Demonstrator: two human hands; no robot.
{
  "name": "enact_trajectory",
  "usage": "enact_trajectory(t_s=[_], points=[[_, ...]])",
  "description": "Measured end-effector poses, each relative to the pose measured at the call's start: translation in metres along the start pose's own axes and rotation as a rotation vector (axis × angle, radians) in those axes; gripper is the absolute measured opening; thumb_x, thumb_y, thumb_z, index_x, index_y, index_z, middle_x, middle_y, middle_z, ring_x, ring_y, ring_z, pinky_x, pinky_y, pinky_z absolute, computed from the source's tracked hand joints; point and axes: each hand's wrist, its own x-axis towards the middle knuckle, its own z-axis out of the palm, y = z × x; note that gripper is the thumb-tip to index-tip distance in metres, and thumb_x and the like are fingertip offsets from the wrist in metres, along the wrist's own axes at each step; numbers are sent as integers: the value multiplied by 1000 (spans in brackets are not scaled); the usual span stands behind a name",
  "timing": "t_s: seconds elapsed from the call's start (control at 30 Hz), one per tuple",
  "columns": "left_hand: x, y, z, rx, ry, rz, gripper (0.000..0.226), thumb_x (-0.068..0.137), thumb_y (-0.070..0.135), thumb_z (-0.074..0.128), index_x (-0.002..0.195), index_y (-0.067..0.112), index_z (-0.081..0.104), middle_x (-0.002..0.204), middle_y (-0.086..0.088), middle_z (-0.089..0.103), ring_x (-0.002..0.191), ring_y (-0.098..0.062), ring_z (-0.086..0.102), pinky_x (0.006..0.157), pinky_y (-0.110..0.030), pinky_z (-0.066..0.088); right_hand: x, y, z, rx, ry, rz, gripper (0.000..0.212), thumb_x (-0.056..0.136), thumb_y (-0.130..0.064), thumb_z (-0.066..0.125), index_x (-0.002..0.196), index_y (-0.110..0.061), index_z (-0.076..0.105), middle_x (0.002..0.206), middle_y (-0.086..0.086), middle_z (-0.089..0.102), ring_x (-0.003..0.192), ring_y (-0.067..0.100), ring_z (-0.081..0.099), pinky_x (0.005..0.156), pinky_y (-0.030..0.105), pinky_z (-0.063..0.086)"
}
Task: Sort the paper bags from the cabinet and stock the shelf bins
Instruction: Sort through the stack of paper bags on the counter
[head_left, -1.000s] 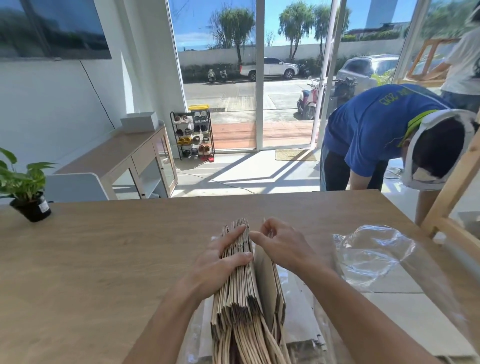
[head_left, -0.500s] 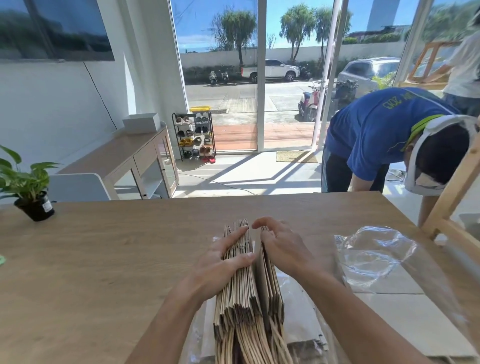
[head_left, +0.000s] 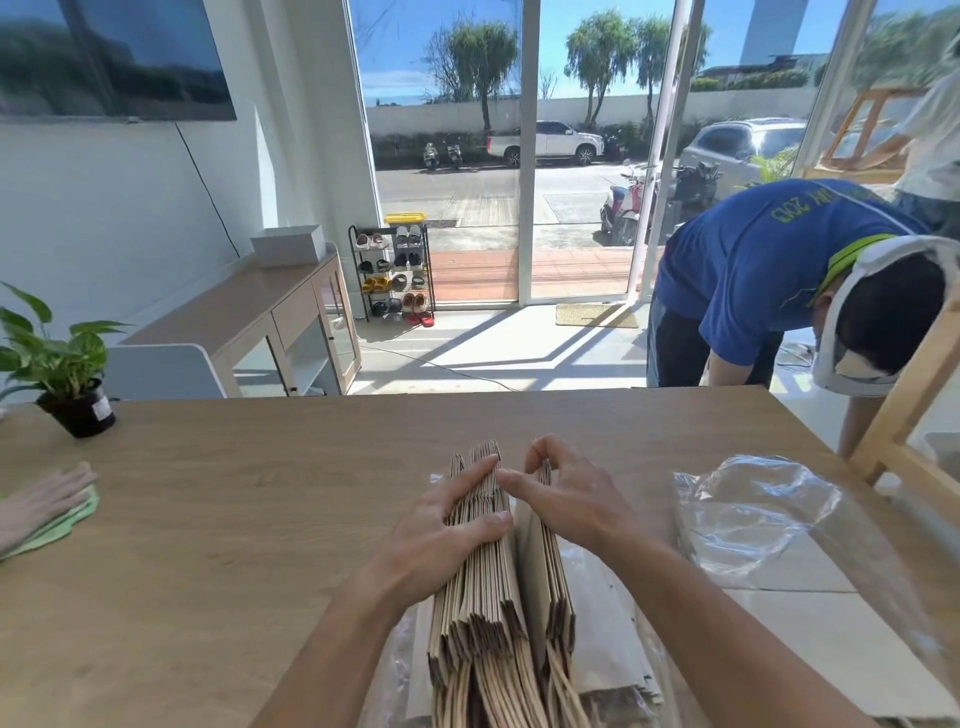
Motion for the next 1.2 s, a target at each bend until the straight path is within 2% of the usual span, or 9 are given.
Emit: enact_trajectory(t_s=[0.27,0.43,0.53,0.63,0.73,0.83,0.93,1.03,1.2], points=[[-1,4,0,-5,-8,7,56,86,36,69,134,54,46,134,19,45,107,12,45,80,-7,35,0,1,0,49,0,27,24,83,-45,63,89,-24,53,108,0,56,98,16,51,78,29,38],[0,3,0,0,4,-6,56,85,37,69,133,56,46,138,17,44,123,-3,44,98,-19,34,1,0,-1,1,-20,25,28,80,-49,65,85,-28,48,104,-1,56,93,16,52,73,28,37],[0,4,0,-6,2,-3,56,86,36,69,133,55,46,133,19,45,117,0,45,90,-14,35,3,-1,-1,8,-46,27,23,81,-43,64,89,-27,50,107,0,55,97,16,51,76,29,39],[0,3,0,-8,7,5,56,86,35,69,135,52,46,128,23,45,114,5,44,89,-12,32,3,-2,1,45,-53,36,16,86,-34,56,100,-27,54,115,2,54,106,18,50,89,33,42],[0,3,-1,-12,22,12,56,86,34,69,136,48,48,128,24,46,112,9,43,87,-6,30,3,-5,2,67,-38,3,27,93,-27,45,115,-37,55,128,0,47,117,16,46,99,30,36],[0,3,-2,-6,20,12,57,85,34,69,136,48,48,131,23,47,113,10,45,88,-7,31,1,-7,1,49,-48,-15,28,94,-20,41,98,-33,65,124,-3,46,110,9,42,92,23,29],[-1,3,-1,-17,25,17,55,86,32,68,136,46,48,128,25,47,111,11,45,90,-8,31,-1,-7,2,40,-52,10,20,93,-28,47,82,-28,63,115,-1,51,107,11,47,86,25,31],[-2,3,-1,-15,20,17,54,89,29,65,137,47,47,133,24,44,123,4,39,99,-16,26,0,-6,3,-1,-38,9,21,86,-45,60,76,-26,58,106,-2,53,98,13,51,80,26,35],[-2,1,-2,-18,8,9,54,89,27,62,135,51,46,139,23,40,133,1,32,107,-23,23,1,-9,3,-36,-29,0,22,82,-43,65,74,-25,56,105,-2,55,97,13,51,77,26,34]])
